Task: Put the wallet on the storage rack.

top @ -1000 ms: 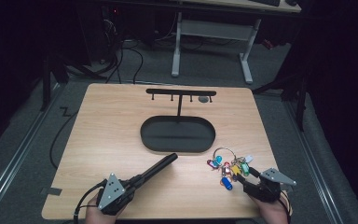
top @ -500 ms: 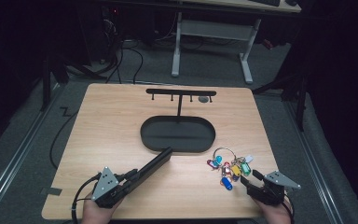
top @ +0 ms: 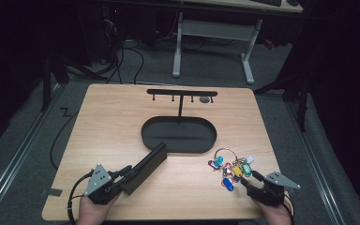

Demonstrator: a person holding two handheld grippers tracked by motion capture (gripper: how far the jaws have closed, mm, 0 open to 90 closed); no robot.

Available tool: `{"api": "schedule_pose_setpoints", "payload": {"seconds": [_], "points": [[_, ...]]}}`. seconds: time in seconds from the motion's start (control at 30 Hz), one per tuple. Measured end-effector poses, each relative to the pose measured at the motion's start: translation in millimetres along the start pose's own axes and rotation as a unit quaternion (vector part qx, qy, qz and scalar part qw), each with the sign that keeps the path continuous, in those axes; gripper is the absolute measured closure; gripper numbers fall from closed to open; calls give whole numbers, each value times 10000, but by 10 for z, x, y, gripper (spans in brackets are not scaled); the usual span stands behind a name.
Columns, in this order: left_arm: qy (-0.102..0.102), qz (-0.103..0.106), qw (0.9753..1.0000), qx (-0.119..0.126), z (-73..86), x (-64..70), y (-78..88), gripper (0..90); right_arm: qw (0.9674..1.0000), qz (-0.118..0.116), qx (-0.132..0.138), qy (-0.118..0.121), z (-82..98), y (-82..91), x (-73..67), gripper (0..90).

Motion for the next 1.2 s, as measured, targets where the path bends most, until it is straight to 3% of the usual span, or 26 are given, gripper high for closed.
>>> {"api": "schedule_pose_setpoints", "payload": {"seconds": [0.47, 0.73, 0.93, 1.2], "points": [[15, 6, 10000, 7, 13, -14, 17, 730, 10000, 24, 45, -12, -16, 22, 9, 393], [-230, -45, 9994, -274, 78, 38, -47, 678, 10000, 2, 31, -19, -17, 12, 5, 393], [-252, -87, 9989, -398, 103, 28, -76, 625, 10000, 8, 12, 18, -10, 2, 3, 393], [-506, -209, 9958, -730, 193, 59, -127, 554, 10000, -7, 54, 48, -34, 17, -13, 393]]}}
Point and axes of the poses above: each handheld gripper's, and its own axes: y roughly backward along the jaws, z roughly out of its underside, x roughly to its right, the point moved 7 cm from there along -y, roughly forward along the jaws, and after that the axes turned 8 degrees about y, right-handed, at the moved point
